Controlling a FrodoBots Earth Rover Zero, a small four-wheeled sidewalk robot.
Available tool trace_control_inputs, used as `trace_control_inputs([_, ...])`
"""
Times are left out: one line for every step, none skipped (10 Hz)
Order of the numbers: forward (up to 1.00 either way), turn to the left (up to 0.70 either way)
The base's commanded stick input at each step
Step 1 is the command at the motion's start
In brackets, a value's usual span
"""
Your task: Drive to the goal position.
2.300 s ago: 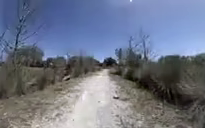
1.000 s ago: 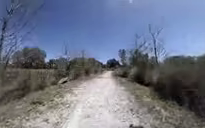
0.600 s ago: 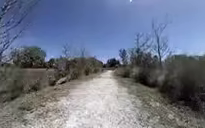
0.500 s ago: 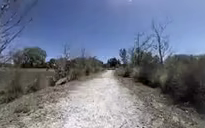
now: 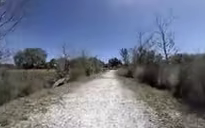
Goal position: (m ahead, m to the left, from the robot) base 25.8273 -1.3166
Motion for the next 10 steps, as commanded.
trace_control_inputs([0.7,0.0])
trace_control_inputs([0.7,-0.23])
trace_control_inputs([0.7,-0.35])
trace_control_inputs([0.7,-0.25])
trace_control_inputs([0.7,-0.09])
trace_control_inputs([0.7,0.0])
trace_control_inputs([0.7,0.0])
trace_control_inputs([0.7,0.0])
trace_control_inputs([0.7,0.0])
trace_control_inputs([0.7,0.0])
